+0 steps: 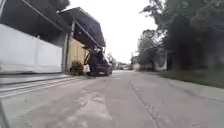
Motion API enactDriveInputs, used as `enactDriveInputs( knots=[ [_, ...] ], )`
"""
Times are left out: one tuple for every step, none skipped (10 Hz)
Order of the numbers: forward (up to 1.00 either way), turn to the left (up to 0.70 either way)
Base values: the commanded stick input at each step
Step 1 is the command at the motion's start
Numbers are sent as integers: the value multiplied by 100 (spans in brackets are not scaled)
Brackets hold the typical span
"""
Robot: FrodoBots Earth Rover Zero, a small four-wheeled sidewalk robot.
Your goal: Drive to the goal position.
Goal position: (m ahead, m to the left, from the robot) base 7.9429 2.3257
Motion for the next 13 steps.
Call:
enactDriveInputs(
  knots=[
    [70,-2],
    [70,0],
    [70,0],
    [70,0],
    [70,0],
    [70,0],
    [70,0],
    [70,0],
    [70,0],
    [70,0],
    [70,0],
    [70,0],
    [70,-6]
  ],
)
